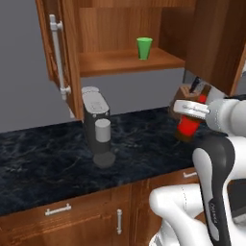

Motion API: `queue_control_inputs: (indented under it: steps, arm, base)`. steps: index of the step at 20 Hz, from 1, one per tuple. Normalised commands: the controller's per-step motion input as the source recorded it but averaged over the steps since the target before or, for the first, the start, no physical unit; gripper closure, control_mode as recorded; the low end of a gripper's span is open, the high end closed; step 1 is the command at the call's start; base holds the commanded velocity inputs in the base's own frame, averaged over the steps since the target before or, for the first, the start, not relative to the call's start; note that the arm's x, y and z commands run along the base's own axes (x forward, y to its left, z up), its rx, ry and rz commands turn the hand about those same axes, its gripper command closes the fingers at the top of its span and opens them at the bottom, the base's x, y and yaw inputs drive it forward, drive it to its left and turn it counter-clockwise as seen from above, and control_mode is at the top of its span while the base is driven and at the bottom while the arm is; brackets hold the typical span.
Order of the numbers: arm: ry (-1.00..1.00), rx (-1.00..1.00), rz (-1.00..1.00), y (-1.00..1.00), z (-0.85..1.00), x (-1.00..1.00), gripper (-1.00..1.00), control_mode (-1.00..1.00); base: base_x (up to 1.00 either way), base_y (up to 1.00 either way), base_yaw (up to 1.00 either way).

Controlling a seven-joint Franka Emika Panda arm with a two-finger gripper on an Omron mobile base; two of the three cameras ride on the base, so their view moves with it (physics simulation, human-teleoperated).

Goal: Open the cabinet directly in front. Then move the beer and the cup to the dining counter with the candle on it.

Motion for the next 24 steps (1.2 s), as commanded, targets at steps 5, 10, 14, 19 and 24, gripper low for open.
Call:
queue_control_inputs:
  steps: [5, 10, 14, 19, 24]
  arm:
    - [0.00, 0.00, 0.00, 0.00, 0.00, 0.00, 1.00, 1.00]
    - [0.00, 0.00, 0.00, 0.00, 0.00, 0.00, 1.00, 1.00]
    - [0.00, 0.00, 0.00, 0.00, 0.00, 0.00, 1.00, 1.00]
    - [0.00, 0.00, 0.00, 0.00, 0.00, 0.00, 1.00, 1.00]
    - [0.00, 0.00, 0.00, 0.00, 0.00, 0.00, 1.00, 1.00]
  base:
    - [-0.41, -0.02, -0.60]
    - [-0.36, 0.00, -0.85]
    - [-0.16, 0.00, -0.96]
    - [-0.22, 0.00, -0.94]
    - [-0.04, 0.00, -0.99]
